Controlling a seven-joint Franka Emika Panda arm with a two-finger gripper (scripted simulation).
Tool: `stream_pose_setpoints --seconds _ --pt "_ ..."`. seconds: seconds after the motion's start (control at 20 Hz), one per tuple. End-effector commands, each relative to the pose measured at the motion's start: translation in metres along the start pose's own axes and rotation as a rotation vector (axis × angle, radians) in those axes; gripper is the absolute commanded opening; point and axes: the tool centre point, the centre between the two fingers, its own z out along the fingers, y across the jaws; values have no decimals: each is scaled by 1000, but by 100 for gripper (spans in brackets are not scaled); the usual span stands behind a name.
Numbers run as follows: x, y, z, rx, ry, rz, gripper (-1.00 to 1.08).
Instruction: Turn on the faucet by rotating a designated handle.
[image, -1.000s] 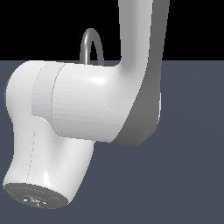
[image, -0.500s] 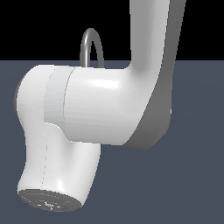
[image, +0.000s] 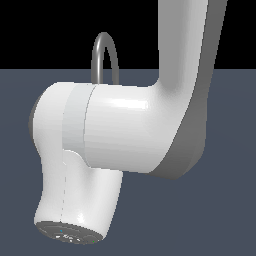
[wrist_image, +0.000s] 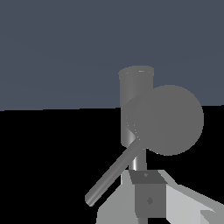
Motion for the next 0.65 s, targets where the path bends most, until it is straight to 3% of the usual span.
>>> stream_pose_setpoints --seconds 0.0,0.6 --pt "16 -12 -1 2 21 -9 -100" --pt "46 -45 0 17 24 -23 -100"
